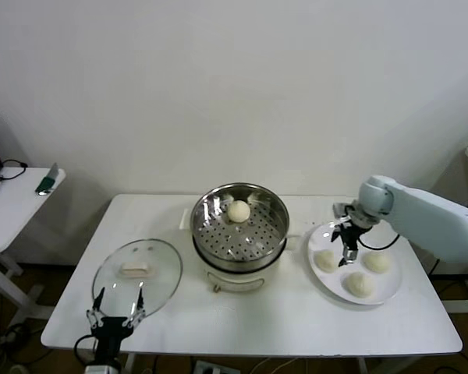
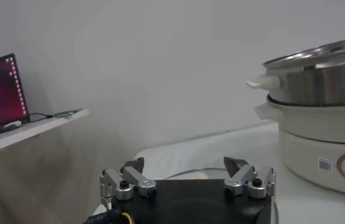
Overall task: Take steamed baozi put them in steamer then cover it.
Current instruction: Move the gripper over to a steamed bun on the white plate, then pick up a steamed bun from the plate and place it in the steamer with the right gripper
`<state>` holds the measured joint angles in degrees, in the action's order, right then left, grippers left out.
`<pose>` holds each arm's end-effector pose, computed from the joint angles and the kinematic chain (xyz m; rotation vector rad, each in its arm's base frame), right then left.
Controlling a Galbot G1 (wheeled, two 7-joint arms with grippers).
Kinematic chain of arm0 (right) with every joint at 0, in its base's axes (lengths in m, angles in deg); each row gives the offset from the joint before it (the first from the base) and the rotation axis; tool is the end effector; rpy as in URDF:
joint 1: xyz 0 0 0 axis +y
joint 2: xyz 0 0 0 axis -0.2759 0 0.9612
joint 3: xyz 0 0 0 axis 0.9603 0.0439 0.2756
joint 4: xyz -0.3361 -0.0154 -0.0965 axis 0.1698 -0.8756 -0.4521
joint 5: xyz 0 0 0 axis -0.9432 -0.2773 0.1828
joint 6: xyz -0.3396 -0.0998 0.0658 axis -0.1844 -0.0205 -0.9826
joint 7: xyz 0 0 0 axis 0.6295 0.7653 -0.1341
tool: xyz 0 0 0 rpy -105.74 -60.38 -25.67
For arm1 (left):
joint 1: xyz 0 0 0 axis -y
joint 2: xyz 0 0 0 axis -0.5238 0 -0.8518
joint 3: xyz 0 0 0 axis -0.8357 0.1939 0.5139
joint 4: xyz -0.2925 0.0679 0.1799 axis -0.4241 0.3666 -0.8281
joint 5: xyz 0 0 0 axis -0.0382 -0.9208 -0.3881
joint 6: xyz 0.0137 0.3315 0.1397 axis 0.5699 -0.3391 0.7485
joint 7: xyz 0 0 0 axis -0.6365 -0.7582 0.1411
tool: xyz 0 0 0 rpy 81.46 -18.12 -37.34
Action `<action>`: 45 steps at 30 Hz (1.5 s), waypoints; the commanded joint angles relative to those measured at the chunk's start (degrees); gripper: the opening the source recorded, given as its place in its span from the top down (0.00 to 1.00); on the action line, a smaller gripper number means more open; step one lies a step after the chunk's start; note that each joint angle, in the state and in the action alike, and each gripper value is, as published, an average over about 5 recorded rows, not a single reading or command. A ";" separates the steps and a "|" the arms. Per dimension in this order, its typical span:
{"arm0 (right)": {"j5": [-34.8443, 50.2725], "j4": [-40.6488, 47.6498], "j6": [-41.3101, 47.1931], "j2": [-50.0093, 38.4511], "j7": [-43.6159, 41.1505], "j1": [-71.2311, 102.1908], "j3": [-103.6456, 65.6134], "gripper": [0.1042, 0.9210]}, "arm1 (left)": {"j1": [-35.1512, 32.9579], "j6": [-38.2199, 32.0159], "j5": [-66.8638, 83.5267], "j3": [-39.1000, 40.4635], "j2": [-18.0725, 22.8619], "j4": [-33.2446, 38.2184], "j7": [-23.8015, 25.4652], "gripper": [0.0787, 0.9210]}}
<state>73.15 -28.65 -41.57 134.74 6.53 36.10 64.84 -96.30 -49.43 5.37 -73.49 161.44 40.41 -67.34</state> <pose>0.5598 -0.1405 -0.2254 1.2368 -1.3317 1.1797 0.1304 0.0608 -0.3803 0.2014 -2.9572 -0.3649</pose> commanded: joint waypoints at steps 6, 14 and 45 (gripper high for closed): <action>-3.42 3.88 -0.12 2.93 0.33 6.00 -4.46 0.12 | 0.10 -0.15 -1.00 0.14 0.48 -0.70 -0.45 0.12; -3.43 5.70 -0.72 3.85 0.15 5.68 -5.48 0.12 | -0.25 -0.44 -1.11 0.06 0.51 -0.71 -0.46 0.12; 25.64 0.28 1.29 5.38 -0.86 -36.08 20.95 0.29 | -2.33 -1.16 -0.93 1.50 0.57 0.25 -0.54 0.12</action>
<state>83.44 -26.76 -40.77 137.49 6.00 22.69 70.98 -98.05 -50.48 4.34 -72.72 162.15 40.18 -68.02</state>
